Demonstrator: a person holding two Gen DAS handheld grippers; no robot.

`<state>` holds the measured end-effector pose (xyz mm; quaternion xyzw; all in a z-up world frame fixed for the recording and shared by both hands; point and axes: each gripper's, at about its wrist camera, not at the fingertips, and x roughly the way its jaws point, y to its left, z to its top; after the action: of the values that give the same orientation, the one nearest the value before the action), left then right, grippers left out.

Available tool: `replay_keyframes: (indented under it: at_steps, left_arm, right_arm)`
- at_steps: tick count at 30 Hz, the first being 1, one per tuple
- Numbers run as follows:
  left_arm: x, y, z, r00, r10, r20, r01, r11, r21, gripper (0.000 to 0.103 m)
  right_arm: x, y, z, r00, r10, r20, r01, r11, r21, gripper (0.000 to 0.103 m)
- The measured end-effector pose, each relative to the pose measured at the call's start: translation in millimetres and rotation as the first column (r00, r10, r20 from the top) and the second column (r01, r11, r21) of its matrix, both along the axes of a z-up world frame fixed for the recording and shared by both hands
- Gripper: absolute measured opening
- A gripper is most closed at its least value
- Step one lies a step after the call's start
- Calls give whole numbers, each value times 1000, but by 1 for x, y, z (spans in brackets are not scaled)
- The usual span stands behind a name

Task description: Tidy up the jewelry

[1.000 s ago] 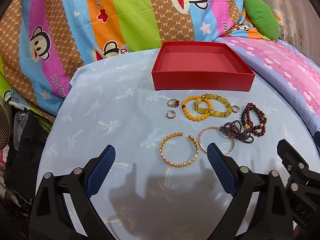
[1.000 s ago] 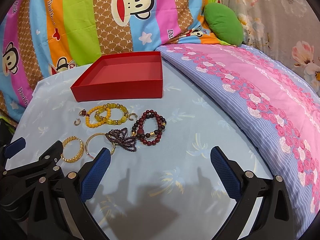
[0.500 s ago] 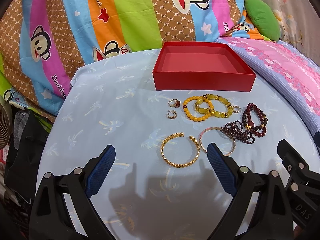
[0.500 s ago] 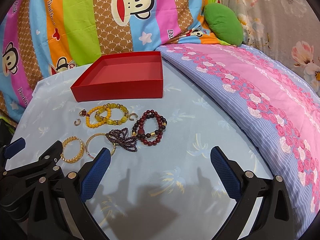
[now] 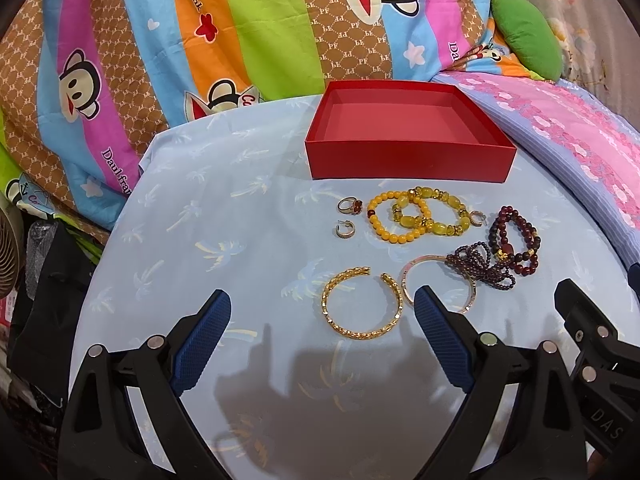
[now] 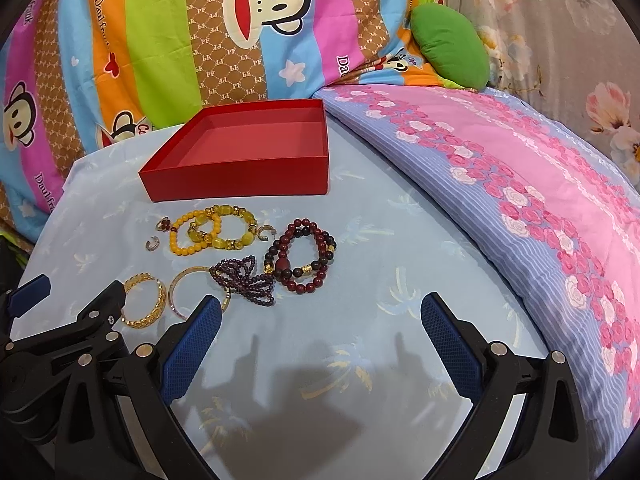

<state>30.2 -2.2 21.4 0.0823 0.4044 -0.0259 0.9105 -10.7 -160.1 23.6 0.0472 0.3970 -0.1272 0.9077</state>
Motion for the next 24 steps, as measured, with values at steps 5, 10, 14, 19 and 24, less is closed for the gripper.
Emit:
replay_keyframes:
  at_steps: [5, 10, 14, 19, 24]
  left_arm:
    - [4, 4, -6, 1000, -7, -17, 7, 1000, -30, 89]
    - [9, 17, -10, 1000, 11, -21, -12, 999, -39, 90]
    - [14, 29, -16, 999, 18, -37, -20, 999, -45, 91]
    - [21, 47, -25, 998, 42, -54, -45, 998, -43, 91]
    - [24, 50, -32, 997, 38, -73, -42, 998, -47, 91]
  right_arm:
    - [7, -3, -5, 1000, 11, -10, -11, 1000, 2, 97]
    - [13, -7, -12, 999, 17, -27, -17, 1000, 4, 97]
    - [23, -8, -19, 999, 31, -40, -31, 1000, 2, 96]
    - [36, -12, -22, 998, 33, -45, -32, 999, 19, 94]
    - [40, -11, -25, 998, 38, -49, -37, 999, 18, 94]
